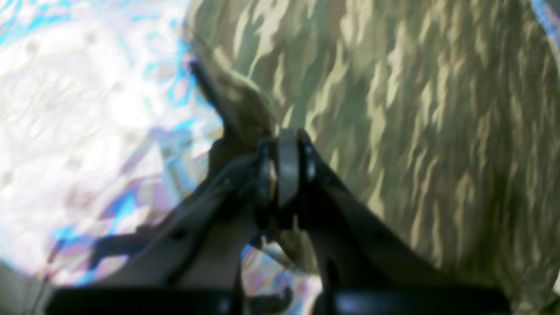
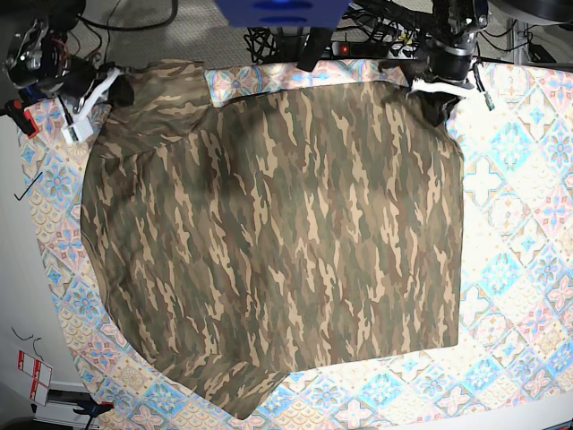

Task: Fold the T-shirt properly
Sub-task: 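Grasp the shirt edge with both grippers and pull it taut, then lift the shirt edge with both grippers and fold it over the body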

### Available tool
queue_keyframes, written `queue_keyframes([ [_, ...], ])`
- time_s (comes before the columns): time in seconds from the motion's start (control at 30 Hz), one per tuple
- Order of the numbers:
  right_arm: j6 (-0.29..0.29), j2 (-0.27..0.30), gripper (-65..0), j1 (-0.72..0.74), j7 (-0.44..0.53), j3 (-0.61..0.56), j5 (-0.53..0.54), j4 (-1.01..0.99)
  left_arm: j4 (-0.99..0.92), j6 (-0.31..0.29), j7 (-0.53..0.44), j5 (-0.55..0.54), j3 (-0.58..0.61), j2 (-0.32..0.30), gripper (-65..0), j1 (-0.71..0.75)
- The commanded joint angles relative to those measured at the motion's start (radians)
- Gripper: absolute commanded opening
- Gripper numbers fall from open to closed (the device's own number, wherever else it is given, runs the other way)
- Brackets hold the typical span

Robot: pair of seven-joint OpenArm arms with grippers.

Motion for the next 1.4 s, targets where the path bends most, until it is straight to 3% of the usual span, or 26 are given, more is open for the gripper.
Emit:
queue_keyframes([
  [0.0, 0.001, 0.015, -65.0, 0.010, 0.000, 0.008, 0.020, 0.015, 0.020, -0.009, -0.005, -0.008, -0.004, -0.003, -65.0, -0.002],
  [0.23, -0.012, 0.016, -65.0, 0.076, -0.002, 0.002, -0.024, 0.007, 0.020, -0.006, 0.004, -0.008, -0.003, 0.000, -65.0, -0.031],
  [0.33, -0.012, 0.016, -65.0, 0.108, -0.002, 0.002, -0.063, 0.006, 0.020, 0.031, 0.004, -0.008, -0.003, 0.000, -65.0, -0.040],
  [0.63, -0.012, 0.016, -65.0, 0.203, -0.018, 0.002, -0.066, -0.069, 0.020, 0.043, 0.004, -0.011, -0.003, 0.000, -65.0, -0.086],
  [0.83, -0.012, 0.016, -65.0, 0.244, -0.018, 0.002, -0.066, -0.100, 0.020, 0.045, 0.004, -0.103, -0.004, -0.005, -65.0, -0.097],
  [1.0, -0.012, 0.016, -65.0, 0.272, -0.018, 0.001, -0.066, -0.102, 0.019, 0.091, 0.004, -0.106, -0.004, -0.005, -65.0, -0.111],
  [1.37, -0.012, 0.027, -65.0, 0.366, -0.018, -0.038, -0.066, -0.205, 0.017, 0.092, 0.002, -0.108, -0.075, -0.003, -65.0, -0.163],
])
